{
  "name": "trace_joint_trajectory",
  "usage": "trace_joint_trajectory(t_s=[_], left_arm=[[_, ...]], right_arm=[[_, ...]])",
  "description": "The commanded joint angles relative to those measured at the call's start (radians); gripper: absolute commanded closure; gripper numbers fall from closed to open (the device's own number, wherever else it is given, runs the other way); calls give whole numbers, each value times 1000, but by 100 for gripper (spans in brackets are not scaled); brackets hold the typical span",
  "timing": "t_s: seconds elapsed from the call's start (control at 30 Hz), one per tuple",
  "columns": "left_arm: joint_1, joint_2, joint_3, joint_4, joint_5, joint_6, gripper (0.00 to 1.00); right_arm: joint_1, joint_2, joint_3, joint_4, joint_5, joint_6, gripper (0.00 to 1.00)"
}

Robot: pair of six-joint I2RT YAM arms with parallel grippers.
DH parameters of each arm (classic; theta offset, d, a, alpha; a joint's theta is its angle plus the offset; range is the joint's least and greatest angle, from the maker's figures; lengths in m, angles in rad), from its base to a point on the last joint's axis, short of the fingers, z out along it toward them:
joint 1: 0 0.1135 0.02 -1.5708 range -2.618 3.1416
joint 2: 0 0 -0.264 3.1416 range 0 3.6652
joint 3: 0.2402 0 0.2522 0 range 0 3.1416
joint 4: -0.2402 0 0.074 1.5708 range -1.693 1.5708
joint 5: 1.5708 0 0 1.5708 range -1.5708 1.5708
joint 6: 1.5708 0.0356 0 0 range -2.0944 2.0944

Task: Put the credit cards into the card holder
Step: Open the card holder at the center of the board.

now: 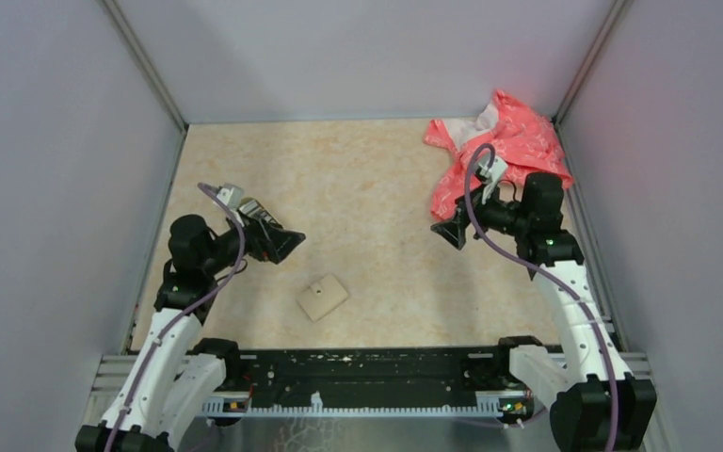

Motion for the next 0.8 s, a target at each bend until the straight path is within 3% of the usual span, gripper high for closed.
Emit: trace_joint_trajectory(t_s=[0.0, 0.2, 0.33, 0.4, 0.5, 0.57, 0.77], left_arm=[[-75, -20, -18, -27, 8, -3, 1], [-184, -16, -45, -85, -72, -60, 11], [-285, 18, -39, -99, -172, -68, 12], [-382, 59, -32, -98, -267, -70, 11], [-639, 151, 2, -94, -528, -63, 6], [-765, 225, 37, -87, -614, -59, 4], [-794, 264, -31, 104, -642, -102, 2]], right_arm=[[13, 28, 0, 18, -17, -83, 1], [14, 14, -10, -51, 36, -196, 1], [15, 11, -21, -56, 49, -223, 1], [15, 16, -20, -64, 49, -233, 1], [15, 13, -22, -72, 63, -249, 1], [15, 8, -27, -75, 75, -262, 1], [15, -5, -38, -84, 101, -290, 1]])
